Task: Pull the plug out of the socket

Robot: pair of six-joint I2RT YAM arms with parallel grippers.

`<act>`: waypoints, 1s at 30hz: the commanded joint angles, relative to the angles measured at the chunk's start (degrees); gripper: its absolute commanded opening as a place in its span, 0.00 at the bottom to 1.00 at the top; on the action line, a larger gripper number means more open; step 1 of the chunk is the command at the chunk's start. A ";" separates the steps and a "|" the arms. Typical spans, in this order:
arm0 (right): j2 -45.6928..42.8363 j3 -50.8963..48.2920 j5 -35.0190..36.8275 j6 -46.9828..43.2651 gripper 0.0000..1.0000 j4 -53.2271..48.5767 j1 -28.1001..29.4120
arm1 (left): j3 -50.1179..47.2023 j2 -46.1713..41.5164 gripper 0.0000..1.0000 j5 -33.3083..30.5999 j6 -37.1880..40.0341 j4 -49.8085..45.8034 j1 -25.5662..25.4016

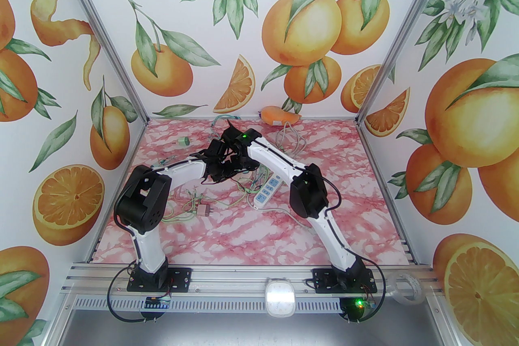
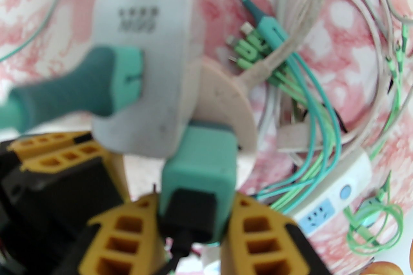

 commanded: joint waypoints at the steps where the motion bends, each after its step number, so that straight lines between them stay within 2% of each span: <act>1: -7.03 -6.18 -17.27 1.56 0.26 12.52 0.51 | -5.30 11.38 0.22 0.45 1.80 -10.03 -3.55; 6: -11.23 -12.87 -20.71 3.28 0.25 17.26 -4.21 | -5.57 11.42 0.22 0.61 1.77 -9.86 -3.38; 10: -11.03 -13.17 -21.06 3.37 0.25 17.24 -3.99 | -5.22 11.63 0.22 0.77 1.89 -9.85 -3.29; 13: -9.60 -10.08 -17.06 1.75 0.25 14.32 -1.76 | -5.05 11.77 0.22 0.79 1.88 -9.81 -3.29; 15: -2.64 2.32 -9.51 -2.72 0.26 3.48 3.25 | -4.78 11.94 0.22 0.80 1.77 -9.95 -3.33; 17: -0.75 5.21 -8.80 -3.07 0.26 1.29 4.13 | -4.77 11.86 0.22 0.80 1.81 -10.03 -3.38; 24: -2.51 5.04 -7.32 -2.98 0.26 1.49 3.24 | -4.96 11.62 0.22 0.62 1.80 -10.11 -3.34; 30: -8.48 -1.28 -6.45 -2.88 0.25 3.52 -0.18 | -4.95 11.17 0.22 0.44 1.90 -10.30 -3.09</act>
